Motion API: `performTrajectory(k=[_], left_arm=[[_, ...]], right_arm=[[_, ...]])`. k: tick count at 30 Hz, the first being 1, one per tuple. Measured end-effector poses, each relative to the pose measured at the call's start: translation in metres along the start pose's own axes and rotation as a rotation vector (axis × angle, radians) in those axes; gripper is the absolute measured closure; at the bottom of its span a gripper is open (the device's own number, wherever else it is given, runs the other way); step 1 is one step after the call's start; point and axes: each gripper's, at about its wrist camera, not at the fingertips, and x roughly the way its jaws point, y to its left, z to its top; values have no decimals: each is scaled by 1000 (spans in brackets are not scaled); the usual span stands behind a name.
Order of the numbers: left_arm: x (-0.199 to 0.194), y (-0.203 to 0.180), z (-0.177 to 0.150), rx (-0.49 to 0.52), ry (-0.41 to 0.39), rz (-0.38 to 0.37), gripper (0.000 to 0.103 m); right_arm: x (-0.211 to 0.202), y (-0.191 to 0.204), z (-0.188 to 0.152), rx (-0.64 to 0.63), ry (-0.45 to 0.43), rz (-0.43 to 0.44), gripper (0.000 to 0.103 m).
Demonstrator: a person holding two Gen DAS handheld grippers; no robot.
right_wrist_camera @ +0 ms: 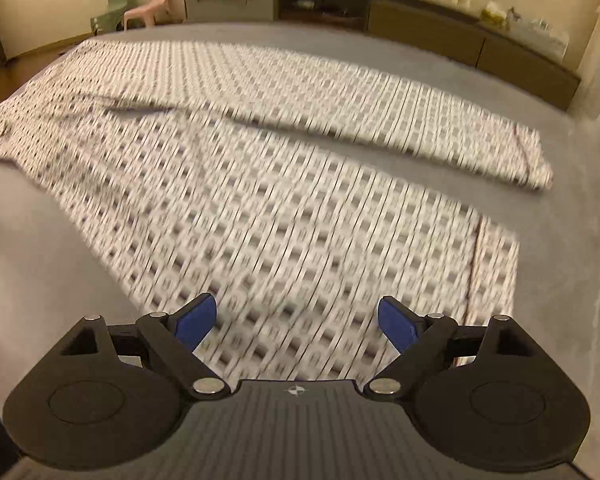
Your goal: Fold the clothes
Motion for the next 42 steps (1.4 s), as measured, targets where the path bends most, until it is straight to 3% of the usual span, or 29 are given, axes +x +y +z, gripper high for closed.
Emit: performTrajectory(k=[4, 6, 8, 11, 12, 15, 19, 23, 26, 32, 35, 36, 37, 40, 42], left_arm=[[1, 3, -7, -11, 11, 15, 56], [0, 8, -11, -9, 9, 25, 56], [-4, 17, -14, -33, 11, 79, 55], [-11, 30, -19, -75, 14, 172, 59], [-18, 32, -20, -89, 0, 169, 59], [-40, 27, -22, -95, -52, 94, 55], [-40, -7, -19, 5, -61, -25, 51], [-16, -27, -18, 73, -3, -18, 53], [-13, -16, -22, 41, 29, -26, 52], [-28, 4, -35, 137, 88, 36, 55], [-37, 20, -35, 250, 129, 137, 62], [-38, 23, -35, 274, 142, 158, 69], [-39, 25, -35, 299, 155, 179, 68], [-66, 24, -19, 282, 59, 176, 69], [-87, 14, -2, 235, -37, 122, 69]], right_arm=[[2, -3, -9, -3, 39, 16, 25], [-3, -9, -12, -21, 61, 25, 37], [-8, -22, -17, -24, 89, 13, 41], [-15, -54, -29, 19, 117, -35, 41], [-17, -65, -33, 33, 127, -51, 41], [-28, -87, -44, 75, 132, -107, 38], [-36, -86, -46, 139, 58, -67, 28], [-21, -73, -40, 117, 46, -38, 30], [-10, -63, -35, 101, 36, -16, 30], [-16, -75, -44, 17, 124, -32, 33], [-22, -95, -50, 36, 157, -51, 33], [-23, -102, -51, 47, 166, -59, 33], [-25, -108, -52, 54, 176, -69, 32], [-31, -110, -51, 51, 197, -126, 32], [-46, -107, -41, 79, 114, -163, 32]])
